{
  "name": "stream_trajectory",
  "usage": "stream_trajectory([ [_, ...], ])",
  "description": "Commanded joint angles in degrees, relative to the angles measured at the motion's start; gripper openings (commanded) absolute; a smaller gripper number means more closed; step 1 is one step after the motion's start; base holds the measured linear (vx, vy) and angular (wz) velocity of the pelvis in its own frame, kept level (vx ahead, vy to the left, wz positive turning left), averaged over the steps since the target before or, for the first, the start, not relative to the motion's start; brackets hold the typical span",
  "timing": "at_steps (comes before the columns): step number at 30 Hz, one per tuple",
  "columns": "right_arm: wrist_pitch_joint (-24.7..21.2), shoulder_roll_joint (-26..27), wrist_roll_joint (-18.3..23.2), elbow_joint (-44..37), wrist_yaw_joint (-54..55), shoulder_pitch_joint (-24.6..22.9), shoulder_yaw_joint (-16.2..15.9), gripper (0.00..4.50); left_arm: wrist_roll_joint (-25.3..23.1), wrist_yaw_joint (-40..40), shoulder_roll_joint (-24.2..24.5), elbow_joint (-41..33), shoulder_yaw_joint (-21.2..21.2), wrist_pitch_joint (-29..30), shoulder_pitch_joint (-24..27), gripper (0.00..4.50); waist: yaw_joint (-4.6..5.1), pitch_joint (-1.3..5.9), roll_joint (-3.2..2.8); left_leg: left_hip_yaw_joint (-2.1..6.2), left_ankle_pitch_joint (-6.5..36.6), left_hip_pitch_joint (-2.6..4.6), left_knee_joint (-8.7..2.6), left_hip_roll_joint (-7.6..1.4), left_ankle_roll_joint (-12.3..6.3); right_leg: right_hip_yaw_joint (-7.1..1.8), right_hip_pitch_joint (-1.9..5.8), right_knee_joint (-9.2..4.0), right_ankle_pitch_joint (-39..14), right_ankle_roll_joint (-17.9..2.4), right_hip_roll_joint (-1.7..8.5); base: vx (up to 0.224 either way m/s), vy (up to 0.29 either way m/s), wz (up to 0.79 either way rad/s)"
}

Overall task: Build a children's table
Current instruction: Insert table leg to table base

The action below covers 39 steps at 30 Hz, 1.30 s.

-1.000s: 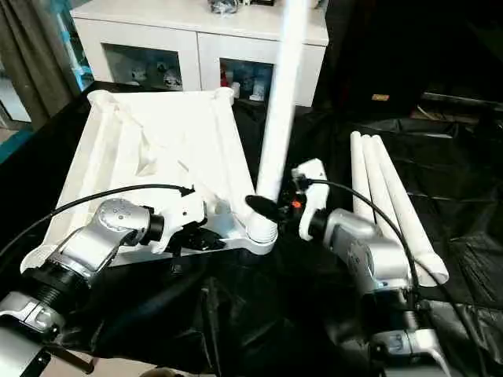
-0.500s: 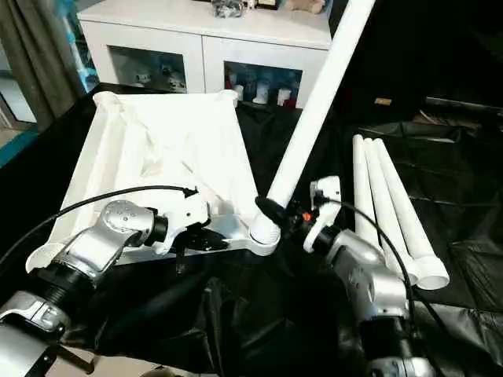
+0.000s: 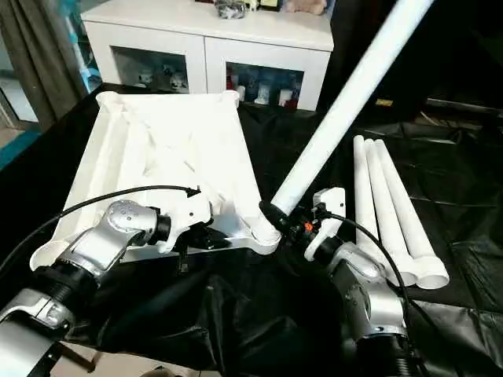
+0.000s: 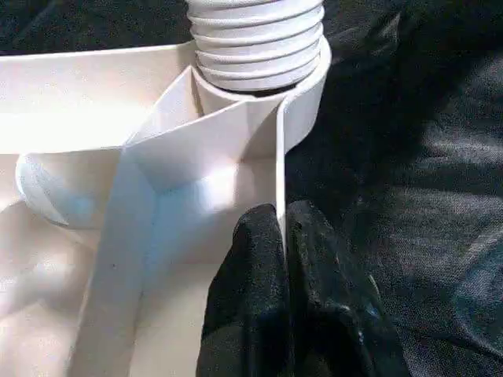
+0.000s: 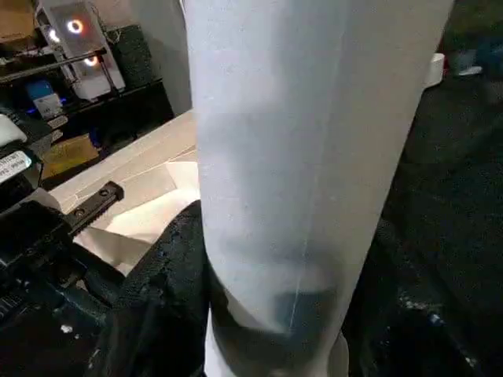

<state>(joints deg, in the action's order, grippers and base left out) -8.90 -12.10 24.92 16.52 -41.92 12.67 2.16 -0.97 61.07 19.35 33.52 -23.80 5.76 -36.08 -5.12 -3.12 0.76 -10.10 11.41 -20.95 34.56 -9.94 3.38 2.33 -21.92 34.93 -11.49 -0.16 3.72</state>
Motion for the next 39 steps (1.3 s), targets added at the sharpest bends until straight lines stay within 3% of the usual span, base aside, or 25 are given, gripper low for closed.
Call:
stream_trajectory([
  [1,-2.0,-2.4,-4.2,4.8,0.1,-3.1,-1.2,1.88,-0.9,-1.8,0.8,0.9,2.2,-0.8,-2.8,0.0,0.19,2.81,-0.24,1.35,17.7,1.19,-5.56,-3.55,0.56,-2.81,0.91,-5.46,-20.3,-10.4,5.23,0.0,0.0,0.0],
  [5,-0.6,-4.4,-8.1,4.4,-1.7,-2.5,-5.1,1.88,-1.4,-1.1,1.0,1.0,1.7,-1.3,-3.0,0.0,0.23,2.79,-0.29,1.46,17.6,1.03,-5.67,-3.65,0.62,-2.73,1.03,-5.46,-21.2,-10.2,5.22,0.0,0.0,0.0],
  [12,-2.3,-7.1,-9.9,5.6,-7.1,0.3,-9.6,1.88,-1.4,-0.3,0.9,1.1,1.3,-1.5,-3.1,0.0,0.46,2.65,-0.17,1.55,18.1,0.85,-5.76,-3.61,0.3,-2.65,1.24,-5.46,-22.3,-10.2,5.19,0.0,0.0,0.0],
  [20,0.5,-8.8,-12.9,14.8,-14.0,5.6,-13.7,1.88,-1.2,1.7,1.3,0.5,1.1,-1.8,-2.6,0.0,0.72,2.73,0.13,1.69,19.8,1.1,-5.65,-3.69,0.54,-2.65,0.87,-5.82,-25.6,-9.9,5.45,0.0,0.0,0.0],
  [23,0.4,-9.3,-12.7,16.1,-16.7,6.8,-14.0,1.87,-0.7,3.1,1.4,-0.2,0.9,-2.2,-2.3,0.0,0.75,2.82,0.25,1.73,20.3,1.15,-5.83,-3.81,0.7,-2.63,0.95,-5.61,-23.2,-10.5,5.26,0.0,0.0,0.0],
  [24,0.4,-10.0,-12.7,16.2,-19.0,7.2,-14.4,1.87,-0.1,4.8,1.6,-0.8,0.7,-2.6,-2.1,0.0,0.72,2.99,0.73,1.65,19.7,1.11,-5.86,-3.87,0.51,-2.64,1.13,-5.4,-20.6,-11.0,5.18,0.0,0.0,0.0],
  [29,1.8,-11.8,-12.4,18.1,-25.0,8.3,-15.3,1.87,1.2,10.1,2.7,-2.0,-0.1,-3.6,-2.2,0.0,0.43,3.39,0.6,1.42,15.7,0.87,-5.59,-3.81,-0.86,-2.57,1.64,-4.6,-13.4,-13.2,5.17,0.0,0.0,0.0],
  [31,1.7,-12.2,-12.3,18.0,-26.5,8.6,-15.4,1.87,1.7,11.8,2.9,-2.3,0.0,-3.3,-2.5,0.0,0.27,3.62,0.38,1.18,12.4,0.94,-5.34,-3.86,-1.77,-2.54,1.81,-3.89,-6.3,-15.0,4.94,0.0,0.0,0.0],
  [35,1.1,-12.5,-11.5,16.9,-28.9,9.0,-15.4,1.87,2.7,14.1,3.0,-2.5,0.4,-1.7,-3.4,0.0,0.16,3.89,0.21,1.04,9.2,0.94,-4.99,-3.84,-2.89,-2.31,2.26,-3.04,1.5,-17.1,4.81,0.0,0.0,0.0],
  [39,0.8,-12.5,-11.6,16.0,-29.9,8.9,-15.5,1.87,2.4,14.1,2.6,-1.3,0.8,-1.8,-4.4,0.0,0.07,3.81,0.09,1.0,10.1,1.08,-5.01,-3.89,-3.09,-2.23,2.36,-3.15,1.0,-17.6,4.86,0.0,0.0,0.0],
])
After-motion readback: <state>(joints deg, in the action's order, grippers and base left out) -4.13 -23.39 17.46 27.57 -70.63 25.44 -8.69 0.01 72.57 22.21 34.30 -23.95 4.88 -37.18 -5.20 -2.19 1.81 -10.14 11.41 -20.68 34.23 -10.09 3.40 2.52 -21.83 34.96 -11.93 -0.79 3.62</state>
